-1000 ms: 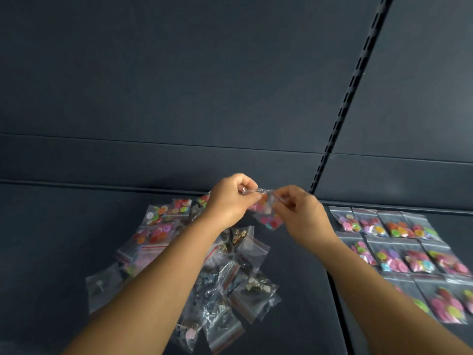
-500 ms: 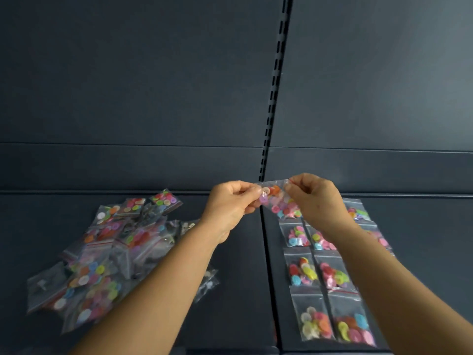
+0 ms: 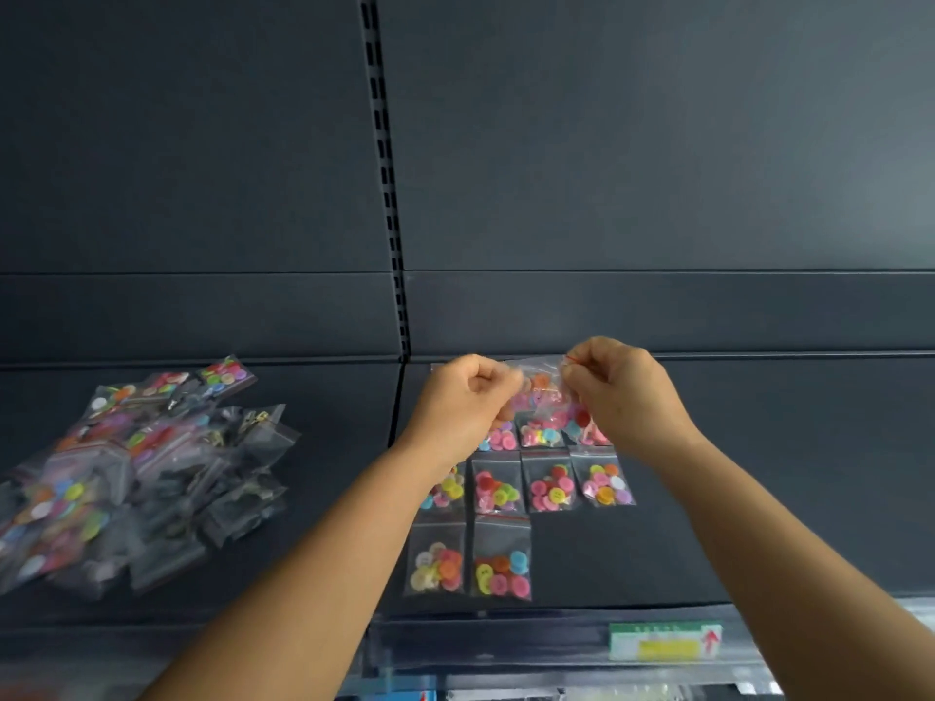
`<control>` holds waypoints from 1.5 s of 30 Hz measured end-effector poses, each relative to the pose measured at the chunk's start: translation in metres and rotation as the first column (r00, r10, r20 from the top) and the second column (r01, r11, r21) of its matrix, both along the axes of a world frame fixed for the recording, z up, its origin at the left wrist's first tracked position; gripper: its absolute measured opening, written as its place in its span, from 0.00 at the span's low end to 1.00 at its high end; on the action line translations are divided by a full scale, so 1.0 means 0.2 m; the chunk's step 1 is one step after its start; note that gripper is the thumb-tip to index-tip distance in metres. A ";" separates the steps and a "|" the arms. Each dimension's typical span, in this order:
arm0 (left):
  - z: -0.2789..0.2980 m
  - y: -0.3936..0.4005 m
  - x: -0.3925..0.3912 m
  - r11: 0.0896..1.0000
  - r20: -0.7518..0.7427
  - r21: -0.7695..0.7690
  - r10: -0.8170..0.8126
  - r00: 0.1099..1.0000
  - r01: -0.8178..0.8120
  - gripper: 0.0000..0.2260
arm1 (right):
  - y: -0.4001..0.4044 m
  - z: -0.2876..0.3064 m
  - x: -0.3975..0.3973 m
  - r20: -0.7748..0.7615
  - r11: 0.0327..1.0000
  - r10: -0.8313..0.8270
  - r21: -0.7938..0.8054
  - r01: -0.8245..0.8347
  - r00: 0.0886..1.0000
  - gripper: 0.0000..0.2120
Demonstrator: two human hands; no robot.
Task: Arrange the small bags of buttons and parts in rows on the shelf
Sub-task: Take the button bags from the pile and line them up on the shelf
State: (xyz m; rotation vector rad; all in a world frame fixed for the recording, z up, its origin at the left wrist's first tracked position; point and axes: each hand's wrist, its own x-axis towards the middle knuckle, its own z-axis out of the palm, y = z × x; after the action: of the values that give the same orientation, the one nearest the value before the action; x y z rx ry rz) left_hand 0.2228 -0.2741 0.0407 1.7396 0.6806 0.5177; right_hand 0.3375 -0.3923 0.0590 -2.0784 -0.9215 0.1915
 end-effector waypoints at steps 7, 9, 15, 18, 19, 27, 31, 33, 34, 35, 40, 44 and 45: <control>-0.03 -0.18 0.05 0.999 -0.141 0.036 -0.007 0.990 0.012 0.04 | -0.19 -0.01 0.07 0.060 0.998 0.051 -0.043 -0.048 0.997 0.06; -0.05 -0.21 0.06 0.996 -0.176 0.088 -0.010 0.984 0.026 0.03 | -0.23 -0.01 0.07 0.087 0.997 0.065 -0.052 -0.060 0.994 0.06; 0.00 -0.31 0.09 0.965 -0.143 0.236 -0.084 0.986 0.116 0.10 | -0.30 -0.02 0.06 0.069 0.987 0.153 -0.062 -0.149 0.986 0.07; 0.00 -0.33 0.08 0.961 -0.153 0.258 -0.055 0.987 0.094 0.02 | -0.33 -0.03 0.05 0.018 0.989 0.145 -0.012 -0.145 0.989 0.03; -0.01 -0.33 0.07 0.967 -0.146 0.243 -0.039 0.988 0.075 0.03 | -0.34 -0.03 0.06 -0.002 0.992 0.129 0.005 -0.129 0.992 0.02; -0.14 -0.39 -0.09 0.967 -0.213 0.255 0.083 0.973 -0.026 0.03 | -0.43 -0.12 0.03 -0.180 0.988 0.133 -0.057 -0.145 0.975 0.06; -0.19 -0.45 -0.13 0.970 -0.218 0.240 0.077 0.973 -0.023 0.10 | -0.43 -0.19 -0.02 -0.188 0.972 0.179 -0.120 -0.204 0.966 0.05; -0.21 -0.48 -0.14 0.966 -0.231 0.260 0.074 0.970 -0.012 0.12 | -0.43 -0.23 -0.05 -0.162 0.967 0.189 -0.142 -0.213 0.968 0.05; -0.23 -0.49 -0.14 0.958 -0.243 0.285 0.074 0.967 -0.002 0.12 | -0.42 -0.24 -0.05 -0.151 0.965 0.192 -0.152 -0.214 0.970 0.05; -0.24 -0.50 -0.15 0.947 -0.263 0.322 0.080 0.962 0.009 0.13 | -0.42 -0.26 -0.06 -0.138 0.963 0.191 -0.166 -0.213 0.972 0.05; -0.23 -0.55 -0.17 0.807 -0.344 0.586 0.164 0.924 0.075 0.17 | -0.42 -0.31 -0.08 0.056 0.951 0.165 -0.273 -0.144 0.985 0.12; -0.24 -0.54 -0.20 0.686 -0.398 0.706 0.180 0.900 0.174 0.19 | -0.46 -0.31 -0.10 0.224 0.959 0.148 -0.271 -0.084 0.963 0.19; -0.24 -0.53 -0.20 0.671 -0.413 0.709 0.148 0.899 0.216 0.18 | -0.47 -0.30 -0.10 0.237 0.955 0.156 -0.283 -0.085 0.959 0.18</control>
State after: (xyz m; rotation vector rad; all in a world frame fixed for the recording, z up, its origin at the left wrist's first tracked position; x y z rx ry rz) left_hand 0.1824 -0.3808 -0.0079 2.7137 0.8086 0.3915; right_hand 0.3172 -0.4857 -0.0020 -2.3374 -1.2409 0.1175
